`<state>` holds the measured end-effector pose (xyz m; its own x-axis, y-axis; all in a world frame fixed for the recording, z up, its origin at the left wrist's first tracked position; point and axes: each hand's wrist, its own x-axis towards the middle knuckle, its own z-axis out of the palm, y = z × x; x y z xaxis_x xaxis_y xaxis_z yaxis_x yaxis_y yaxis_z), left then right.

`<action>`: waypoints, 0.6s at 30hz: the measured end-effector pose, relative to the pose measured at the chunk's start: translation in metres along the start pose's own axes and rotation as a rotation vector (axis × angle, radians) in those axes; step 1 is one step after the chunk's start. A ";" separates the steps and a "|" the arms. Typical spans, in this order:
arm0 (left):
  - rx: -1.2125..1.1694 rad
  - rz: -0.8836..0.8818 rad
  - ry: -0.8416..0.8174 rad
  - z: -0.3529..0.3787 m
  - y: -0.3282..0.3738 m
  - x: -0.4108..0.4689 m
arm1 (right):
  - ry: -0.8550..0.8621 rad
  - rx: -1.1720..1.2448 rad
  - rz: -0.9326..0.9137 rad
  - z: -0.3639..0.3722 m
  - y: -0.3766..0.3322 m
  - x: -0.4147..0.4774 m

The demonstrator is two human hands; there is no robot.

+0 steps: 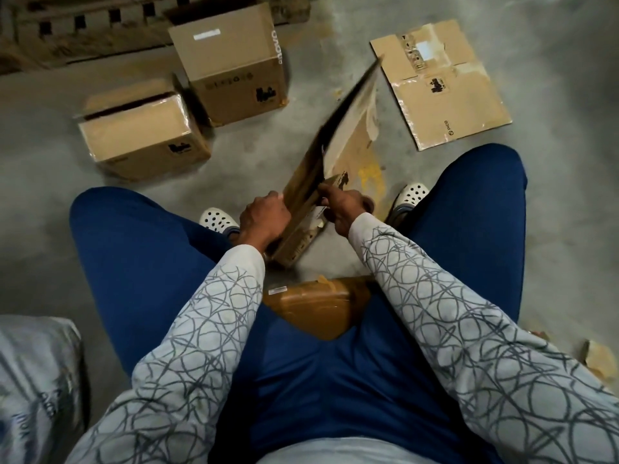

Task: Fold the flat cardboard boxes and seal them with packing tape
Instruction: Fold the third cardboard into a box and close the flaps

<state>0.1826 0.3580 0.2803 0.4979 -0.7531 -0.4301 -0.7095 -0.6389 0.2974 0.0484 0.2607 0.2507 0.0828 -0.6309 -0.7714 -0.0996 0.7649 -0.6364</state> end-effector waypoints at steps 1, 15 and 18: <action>0.027 0.001 0.013 0.000 -0.002 0.000 | -0.030 0.031 0.019 -0.001 0.000 0.002; -0.483 -0.518 0.474 -0.011 -0.015 0.002 | 0.019 0.032 0.058 -0.028 -0.005 -0.005; -0.672 -0.613 0.602 -0.018 -0.026 0.012 | 0.035 0.050 0.100 -0.038 -0.003 0.001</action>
<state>0.2159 0.3630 0.2830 0.9663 -0.1138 -0.2308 0.0689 -0.7498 0.6581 0.0111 0.2531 0.2520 0.0398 -0.5550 -0.8309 -0.0558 0.8290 -0.5564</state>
